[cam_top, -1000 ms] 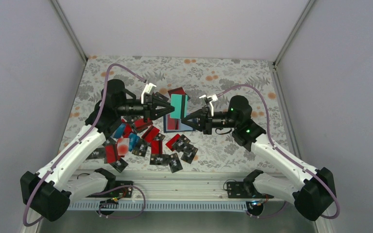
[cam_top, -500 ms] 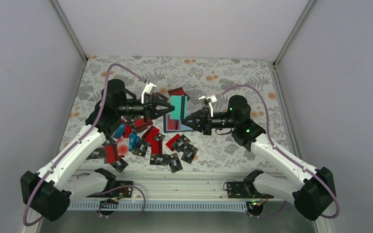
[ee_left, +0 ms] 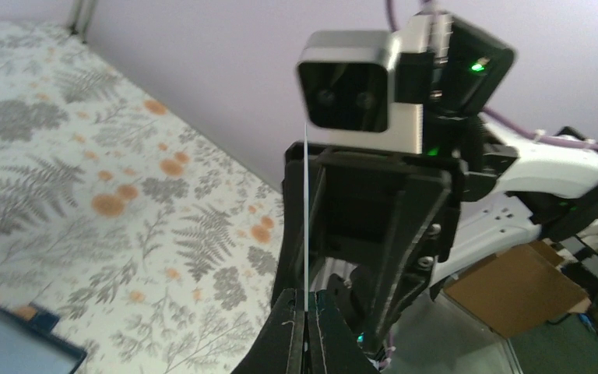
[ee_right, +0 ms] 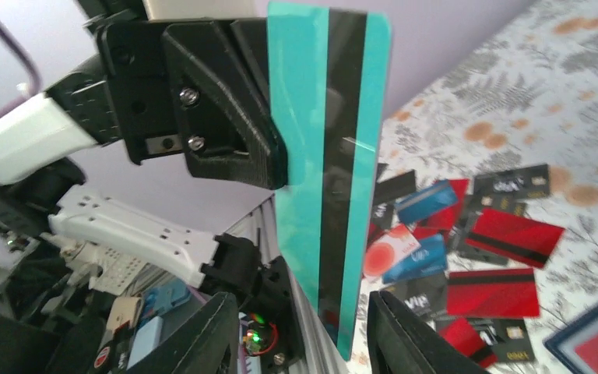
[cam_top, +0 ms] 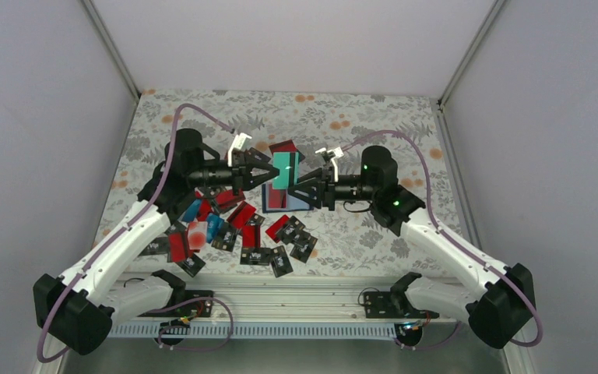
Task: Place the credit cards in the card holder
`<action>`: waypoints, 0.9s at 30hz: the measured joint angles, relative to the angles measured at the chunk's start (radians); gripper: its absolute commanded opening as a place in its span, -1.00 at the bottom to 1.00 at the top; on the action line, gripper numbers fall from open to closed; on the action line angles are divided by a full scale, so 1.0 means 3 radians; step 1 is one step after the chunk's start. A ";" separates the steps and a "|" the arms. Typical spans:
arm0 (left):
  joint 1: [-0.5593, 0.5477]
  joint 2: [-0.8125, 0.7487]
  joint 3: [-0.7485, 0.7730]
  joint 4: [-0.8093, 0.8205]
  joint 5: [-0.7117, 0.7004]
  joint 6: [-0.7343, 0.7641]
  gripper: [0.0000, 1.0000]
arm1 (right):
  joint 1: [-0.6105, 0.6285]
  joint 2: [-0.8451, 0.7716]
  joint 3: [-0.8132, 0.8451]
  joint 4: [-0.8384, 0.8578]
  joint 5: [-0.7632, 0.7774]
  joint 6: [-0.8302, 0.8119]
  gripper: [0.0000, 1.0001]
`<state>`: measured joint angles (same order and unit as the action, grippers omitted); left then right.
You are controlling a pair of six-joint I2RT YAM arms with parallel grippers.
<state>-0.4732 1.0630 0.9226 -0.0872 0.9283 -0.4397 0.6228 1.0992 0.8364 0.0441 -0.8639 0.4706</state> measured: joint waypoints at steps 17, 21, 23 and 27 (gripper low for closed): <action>0.0175 0.0416 -0.0407 -0.0322 -0.0726 0.0043 -0.95 | -0.0212 0.0487 0.0014 -0.0654 0.1038 -0.0136 0.51; 0.0184 0.0603 -0.0408 -0.0351 -0.0935 0.0020 -0.95 | -0.0217 0.0734 0.0106 -0.0673 0.1064 -0.0108 0.44; 0.0188 0.0732 -0.0409 -0.0354 -0.1052 -0.0004 -0.95 | -0.0220 0.0886 0.0184 -0.0676 0.1069 -0.0090 0.41; 0.0189 0.1002 -0.0409 -0.0319 -0.1138 -0.0066 -0.95 | -0.0220 0.1218 0.0343 -0.0697 0.1072 -0.0033 0.32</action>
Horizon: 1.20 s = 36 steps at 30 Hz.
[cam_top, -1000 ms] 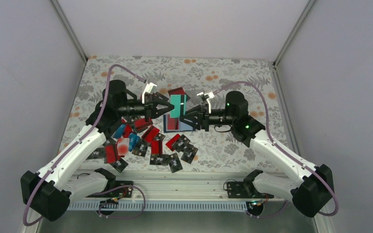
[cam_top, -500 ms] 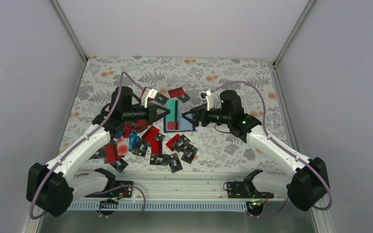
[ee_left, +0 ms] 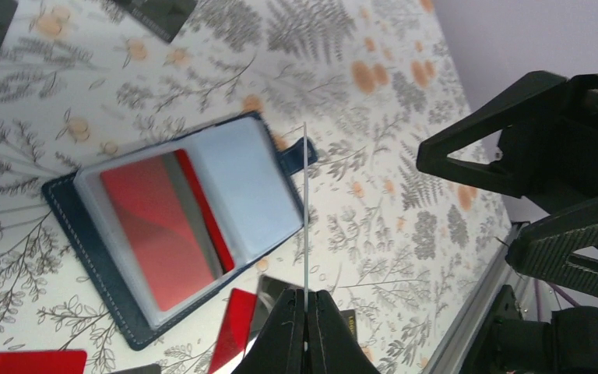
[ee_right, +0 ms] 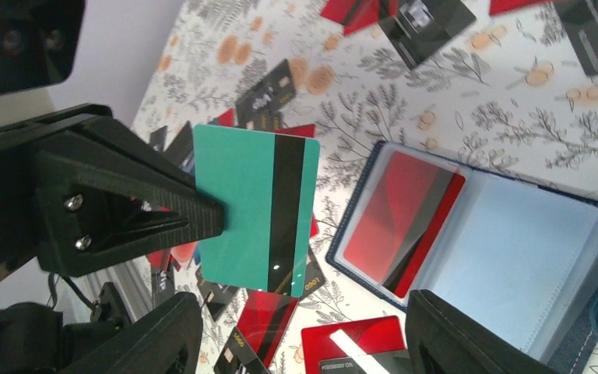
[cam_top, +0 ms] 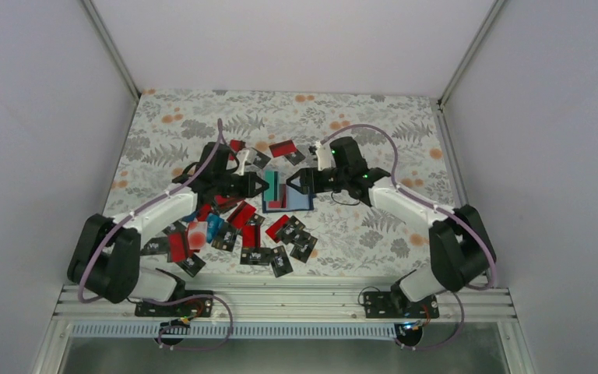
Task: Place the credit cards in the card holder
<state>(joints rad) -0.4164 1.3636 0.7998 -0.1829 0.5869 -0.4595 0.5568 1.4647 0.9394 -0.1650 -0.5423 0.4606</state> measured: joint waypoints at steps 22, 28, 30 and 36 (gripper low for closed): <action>-0.0116 0.1258 0.0432 0.0179 0.0013 -0.0320 -0.95 | -0.0116 0.1177 0.0388 -0.0268 0.0402 0.0114 0.21; -0.0134 0.1405 0.0548 0.0160 0.0050 -0.0355 -0.95 | -0.0228 0.1184 0.0378 -0.0268 0.0429 0.0120 0.19; -0.0134 0.1431 0.0553 0.0153 0.0051 -0.0370 -0.95 | -0.0242 0.1184 0.0361 -0.0264 0.0429 0.0118 0.14; -0.0134 0.1453 0.0553 0.0150 0.0050 -0.0437 -0.95 | -0.0264 0.1233 0.0281 -0.0216 0.0409 0.0109 -0.10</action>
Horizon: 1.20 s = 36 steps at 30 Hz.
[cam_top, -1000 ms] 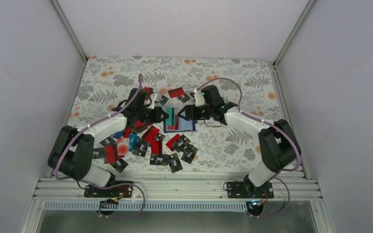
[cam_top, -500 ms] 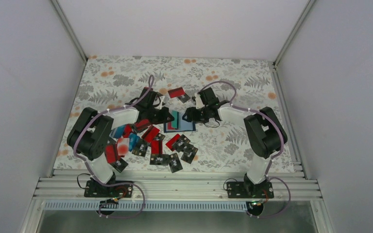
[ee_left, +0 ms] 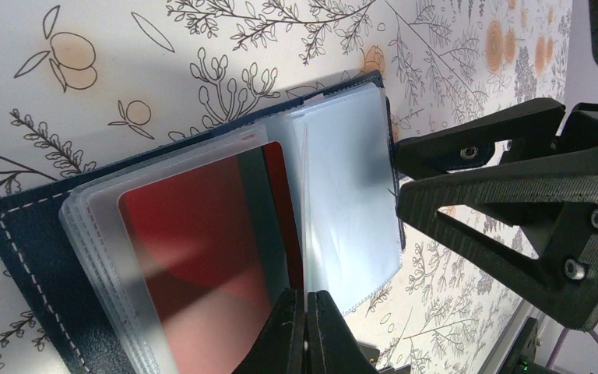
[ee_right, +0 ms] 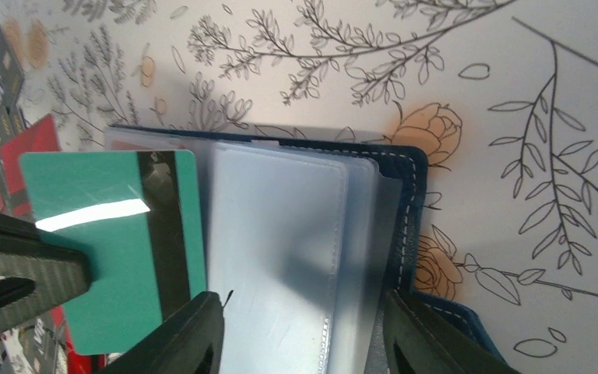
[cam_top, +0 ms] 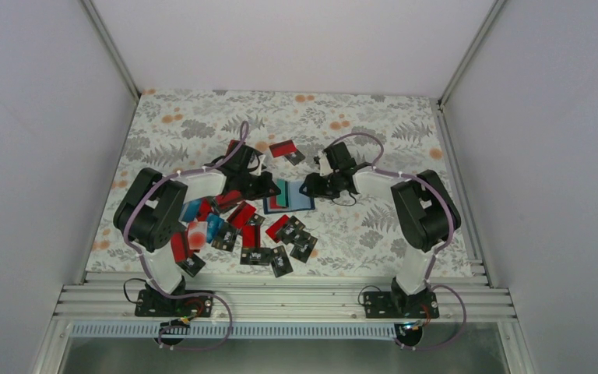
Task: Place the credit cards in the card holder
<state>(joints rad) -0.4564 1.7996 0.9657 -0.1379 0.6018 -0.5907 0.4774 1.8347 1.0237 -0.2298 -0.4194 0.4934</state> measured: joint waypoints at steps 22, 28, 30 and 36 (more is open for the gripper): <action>0.0098 0.0046 -0.0243 0.0346 0.0257 -0.0453 -0.95 | -0.0048 0.0008 -0.0299 0.0520 -0.0130 0.0013 -0.52; 0.0104 0.0076 -0.0305 0.0481 0.0360 -0.0627 -0.95 | -0.0053 -0.0017 -0.0388 0.0650 -0.0139 0.0037 -0.55; 0.0113 0.0079 -0.0331 0.0507 0.0379 -0.0683 -0.95 | -0.0053 -0.0023 -0.0415 0.0685 -0.0139 0.0050 -0.57; 0.0118 0.0015 -0.0376 0.0514 0.0387 -0.0765 -0.95 | -0.0056 -0.0033 -0.0488 0.0782 -0.0156 0.0088 -0.58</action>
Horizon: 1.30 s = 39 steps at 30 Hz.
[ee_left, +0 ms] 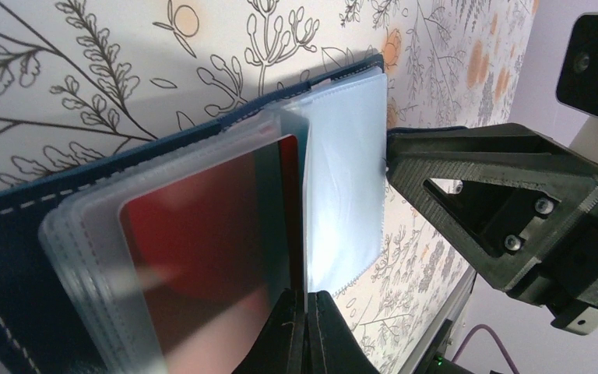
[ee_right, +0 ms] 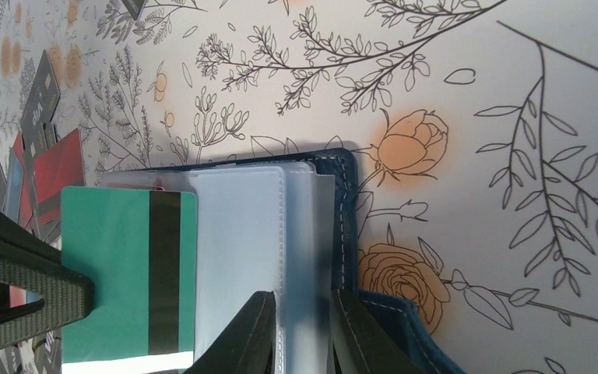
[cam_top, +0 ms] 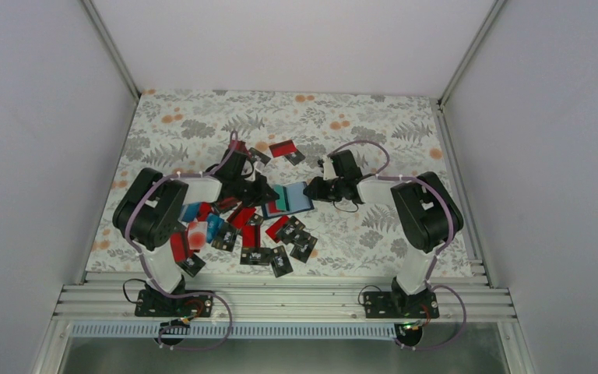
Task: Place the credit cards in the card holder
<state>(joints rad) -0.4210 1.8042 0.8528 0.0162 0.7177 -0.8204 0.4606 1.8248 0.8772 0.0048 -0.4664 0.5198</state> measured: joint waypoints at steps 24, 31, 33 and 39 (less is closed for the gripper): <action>0.0000 -0.0097 -0.0109 -0.0097 -0.0009 -0.0061 -0.95 | -0.0003 0.0000 -0.0013 0.0029 -0.0008 0.0029 -0.59; 0.0001 -0.0083 -0.0107 -0.0088 0.0045 -0.0065 -0.95 | -0.0003 0.0001 -0.0013 0.0029 -0.0014 0.0028 -0.59; 0.0005 -0.0061 -0.0093 -0.0097 0.0069 -0.0061 -0.95 | -0.0003 0.0001 -0.0013 0.0029 -0.0018 0.0027 -0.59; 0.0013 0.0050 0.0019 -0.0125 0.0155 -0.0023 -0.95 | -0.0004 0.0001 -0.0013 0.0029 -0.0019 0.0024 -0.59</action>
<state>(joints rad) -0.4171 1.8191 0.8585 -0.0212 0.7643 -0.8272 0.4595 1.8252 0.8734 0.0135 -0.4721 0.5270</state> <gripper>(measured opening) 0.027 0.208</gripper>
